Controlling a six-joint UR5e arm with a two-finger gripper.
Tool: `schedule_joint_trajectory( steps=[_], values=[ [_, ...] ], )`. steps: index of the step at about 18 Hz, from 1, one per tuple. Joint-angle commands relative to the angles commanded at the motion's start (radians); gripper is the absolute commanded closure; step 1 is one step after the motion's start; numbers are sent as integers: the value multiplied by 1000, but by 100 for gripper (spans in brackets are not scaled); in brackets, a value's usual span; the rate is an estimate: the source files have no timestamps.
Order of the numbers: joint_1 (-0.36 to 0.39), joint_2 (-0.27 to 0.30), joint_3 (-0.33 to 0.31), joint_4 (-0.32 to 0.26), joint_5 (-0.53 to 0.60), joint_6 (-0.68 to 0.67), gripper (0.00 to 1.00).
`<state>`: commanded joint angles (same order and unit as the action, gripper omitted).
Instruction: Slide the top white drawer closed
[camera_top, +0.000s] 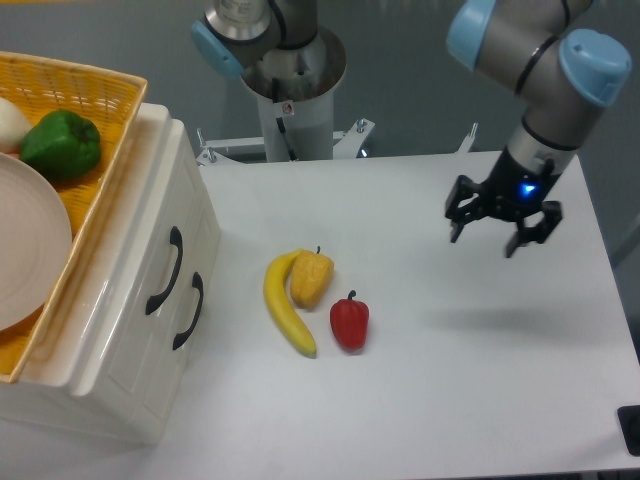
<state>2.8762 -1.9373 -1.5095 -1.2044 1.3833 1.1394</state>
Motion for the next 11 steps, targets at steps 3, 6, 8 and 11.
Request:
schedule_joint_trajectory(
  steps=[3,6,8,11],
  values=[
    [2,-57,12,32,100,144,0],
    [23,-101,49,32,164,253,0],
    [57,-124,72,34,169,308,0],
    [121,-146,83,36,171,492,0]
  ],
)
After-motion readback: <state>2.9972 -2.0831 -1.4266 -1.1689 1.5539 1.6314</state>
